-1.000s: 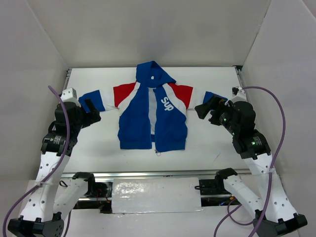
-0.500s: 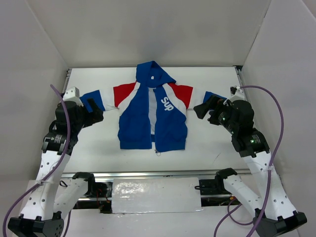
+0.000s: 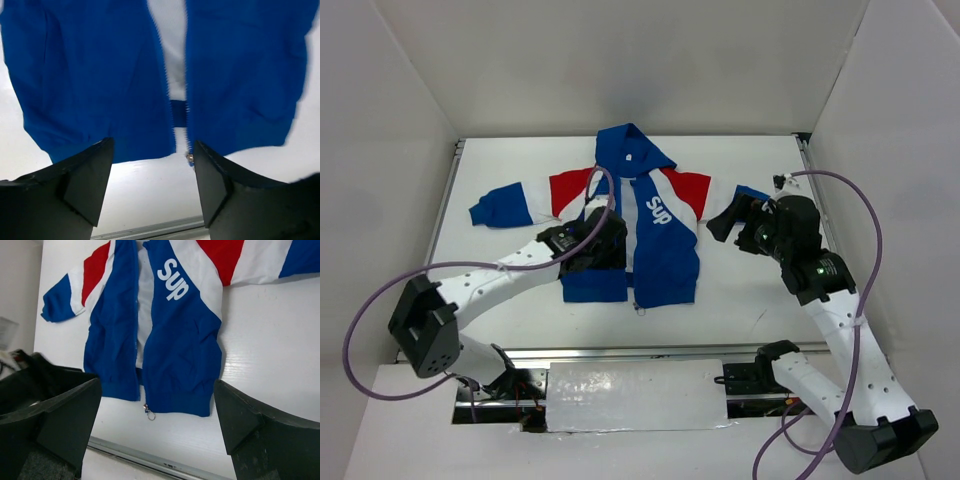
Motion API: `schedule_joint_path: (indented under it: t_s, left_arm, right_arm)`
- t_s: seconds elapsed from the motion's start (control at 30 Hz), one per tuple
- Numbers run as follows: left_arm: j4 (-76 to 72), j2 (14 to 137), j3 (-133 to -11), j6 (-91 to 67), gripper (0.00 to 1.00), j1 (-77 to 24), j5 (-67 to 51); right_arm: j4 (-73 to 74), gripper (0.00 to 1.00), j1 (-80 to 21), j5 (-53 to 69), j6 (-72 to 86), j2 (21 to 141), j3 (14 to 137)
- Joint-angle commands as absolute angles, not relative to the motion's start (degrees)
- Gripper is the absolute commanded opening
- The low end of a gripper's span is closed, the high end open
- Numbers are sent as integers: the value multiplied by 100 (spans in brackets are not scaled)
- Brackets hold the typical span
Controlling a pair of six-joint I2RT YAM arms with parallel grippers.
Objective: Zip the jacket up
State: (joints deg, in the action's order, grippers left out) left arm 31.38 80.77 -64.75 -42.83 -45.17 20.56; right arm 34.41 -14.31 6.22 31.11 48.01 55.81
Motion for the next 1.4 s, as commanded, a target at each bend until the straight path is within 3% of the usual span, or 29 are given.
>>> schedule_joint_path:
  t_s: [0.0,0.47,0.53,0.67,1.37]
  left_arm:
    - [2822,8453,-6293,-4851,75,-4622,2127]
    - [2759,9464,-5871,-5897,73,-5062,2311]
    - [2856,9614,-6002,-6011,66,-5133,2461]
    - [2988,9975,-6205,-6100,64,-5142,2549]
    - [2953,9976,-5950,-6310,66,-5361,2540]
  right_arm:
    - [3551,100,-1503,405,2971,4518,5705]
    - [3199,100,-1538,861,2953,4605,5405]
    - [3199,100,-1538,888,2944,4632,5414]
    - [3182,100,-1538,931,2918,4614,5379]
    - [3120,100,-1556,1063,2900,4605,5230]
